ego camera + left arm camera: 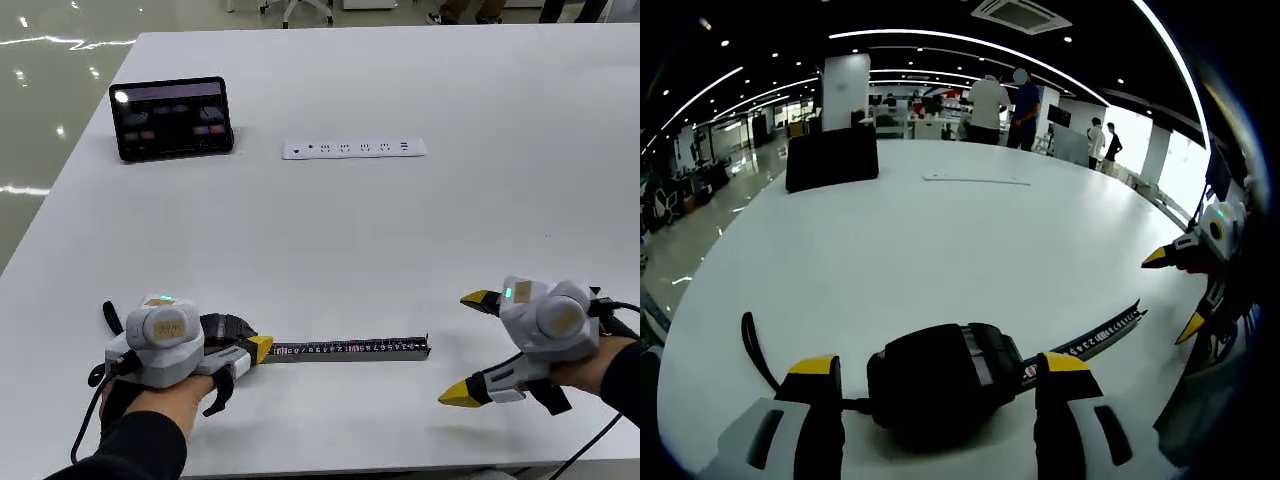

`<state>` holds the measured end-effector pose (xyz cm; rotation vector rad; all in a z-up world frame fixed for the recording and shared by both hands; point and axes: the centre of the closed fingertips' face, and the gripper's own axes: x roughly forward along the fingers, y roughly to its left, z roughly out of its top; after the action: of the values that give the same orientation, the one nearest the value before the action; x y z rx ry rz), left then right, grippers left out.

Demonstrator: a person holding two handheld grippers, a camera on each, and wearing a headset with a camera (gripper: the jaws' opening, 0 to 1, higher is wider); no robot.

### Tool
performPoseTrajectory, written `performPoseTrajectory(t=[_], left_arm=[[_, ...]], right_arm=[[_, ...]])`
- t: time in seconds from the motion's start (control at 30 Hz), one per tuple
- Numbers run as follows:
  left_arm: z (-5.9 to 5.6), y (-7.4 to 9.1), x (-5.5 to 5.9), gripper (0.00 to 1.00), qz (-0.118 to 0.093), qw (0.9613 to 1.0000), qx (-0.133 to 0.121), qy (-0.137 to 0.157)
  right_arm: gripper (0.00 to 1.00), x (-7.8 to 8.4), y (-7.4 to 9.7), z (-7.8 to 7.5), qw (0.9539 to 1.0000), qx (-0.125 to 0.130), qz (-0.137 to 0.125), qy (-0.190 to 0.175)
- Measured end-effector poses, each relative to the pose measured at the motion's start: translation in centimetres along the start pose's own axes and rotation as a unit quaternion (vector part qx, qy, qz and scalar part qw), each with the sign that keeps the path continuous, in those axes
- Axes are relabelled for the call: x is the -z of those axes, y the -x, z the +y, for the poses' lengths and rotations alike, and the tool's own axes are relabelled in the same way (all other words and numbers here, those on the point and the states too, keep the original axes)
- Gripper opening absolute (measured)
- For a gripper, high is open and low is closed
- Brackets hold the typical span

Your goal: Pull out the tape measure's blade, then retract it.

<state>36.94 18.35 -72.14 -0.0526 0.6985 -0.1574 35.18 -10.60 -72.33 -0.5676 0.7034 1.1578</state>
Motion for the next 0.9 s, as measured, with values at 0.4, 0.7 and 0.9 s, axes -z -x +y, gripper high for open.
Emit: performPoseTrajectory(t=[0.4, 0.7, 0.9], left_arm=[[-0.8, -0.4, 0.4, 0.61, 0.010, 0.9999, 0.005, 0.011], [-1.1, -0.5, 0.6, 0.65, 0.015, 0.9999, 0.001, 0.003], [-0.9, -0.4, 0.4, 0.65, 0.009, 0.9998, -0.003, 0.019]], right_arm=[[0.42, 0.6, -3.4, 0.3, 0.9946, -0.069, 0.056, 0.053], [0.18, 0.7, -3.8, 0.4, 0.9897, -0.089, 0.077, 0.082], [0.12, 1.0, -3.8, 0.4, 0.9848, -0.097, 0.090, 0.112]])
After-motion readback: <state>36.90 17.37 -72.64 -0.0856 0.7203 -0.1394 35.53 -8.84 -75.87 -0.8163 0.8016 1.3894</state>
